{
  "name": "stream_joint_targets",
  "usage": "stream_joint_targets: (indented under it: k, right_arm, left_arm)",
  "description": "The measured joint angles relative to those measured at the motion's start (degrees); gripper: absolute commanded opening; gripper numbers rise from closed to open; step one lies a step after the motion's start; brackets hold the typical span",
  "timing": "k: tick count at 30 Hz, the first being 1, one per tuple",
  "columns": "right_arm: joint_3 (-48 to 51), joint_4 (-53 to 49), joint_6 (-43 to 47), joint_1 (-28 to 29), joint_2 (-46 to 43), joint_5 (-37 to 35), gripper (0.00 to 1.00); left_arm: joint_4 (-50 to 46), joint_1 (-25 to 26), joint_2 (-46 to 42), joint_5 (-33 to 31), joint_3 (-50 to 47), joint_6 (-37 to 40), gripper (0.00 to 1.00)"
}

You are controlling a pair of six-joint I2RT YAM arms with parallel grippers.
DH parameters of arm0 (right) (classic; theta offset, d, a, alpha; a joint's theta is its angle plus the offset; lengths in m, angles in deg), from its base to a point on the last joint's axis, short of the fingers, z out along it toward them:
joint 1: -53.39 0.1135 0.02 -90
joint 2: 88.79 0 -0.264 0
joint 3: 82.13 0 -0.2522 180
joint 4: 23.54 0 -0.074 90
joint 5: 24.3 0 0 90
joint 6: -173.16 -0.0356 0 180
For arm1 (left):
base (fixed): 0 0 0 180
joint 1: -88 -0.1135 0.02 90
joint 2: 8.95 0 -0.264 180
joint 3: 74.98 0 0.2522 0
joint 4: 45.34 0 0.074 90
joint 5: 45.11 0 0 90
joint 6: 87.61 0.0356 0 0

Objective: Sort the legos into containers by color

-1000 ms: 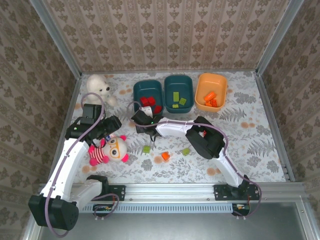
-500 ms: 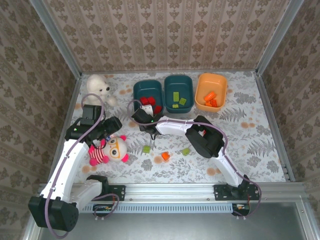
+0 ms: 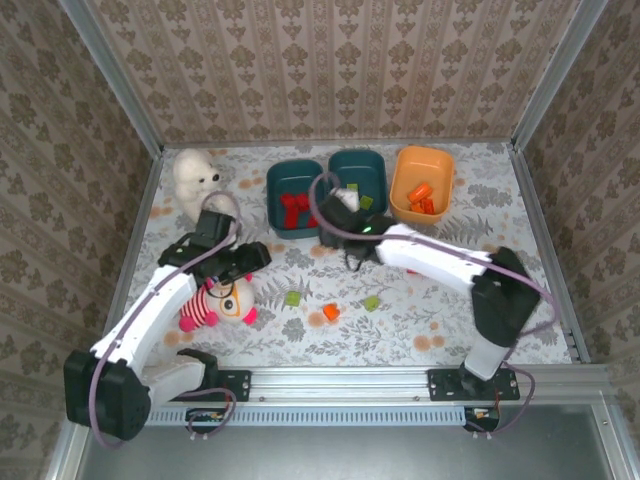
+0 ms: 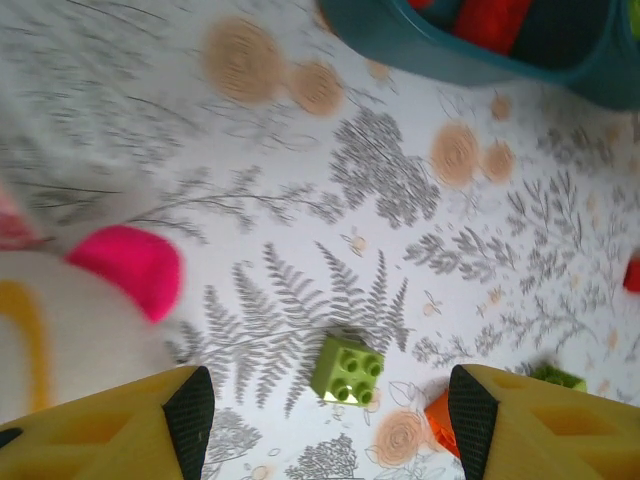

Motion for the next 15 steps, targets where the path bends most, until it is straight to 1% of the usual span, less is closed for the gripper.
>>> stream_joint_targets:
  k: [3, 6, 8, 10, 13, 15]
  right_arm:
    - [-0.24, -1.88, 0.83, -9.42, -5.29, 0.87, 0.35]
    - [-2.86, -4.44, 1.9, -19.56, -4.31, 2.97, 0.35]
    - [-6.58, -6.51, 1.95, -24.5, -0.79, 5.25, 0.35]
    - [-12.61, -8.28, 1.81, -29.11, 5.4, 8.59, 0.36]
    - [-21.92, -10.95, 1.03, -33.59, 14.99, 12.61, 0.36]
    - [-27.5, -12.2, -0.11, -35.58, 20.79, 14.69, 0.36]
  left_arm:
    - [2.19, 4.83, 5.31, 0.13, 2.1, 0.04, 0.66]
    - [4.2, 8.68, 11.56, 0.17, 6.45, 0.57, 0.66]
    - [5.11, 10.62, 15.61, 0.26, 10.14, 1.44, 0.66]
    - [5.81, 12.35, 19.21, 0.28, 14.25, 2.6, 0.66]
    - [6.23, 14.38, 23.21, 0.26, 19.52, 4.39, 0.66]
    - [6.62, 15.45, 25.07, 0.24, 21.86, 5.44, 0.66]
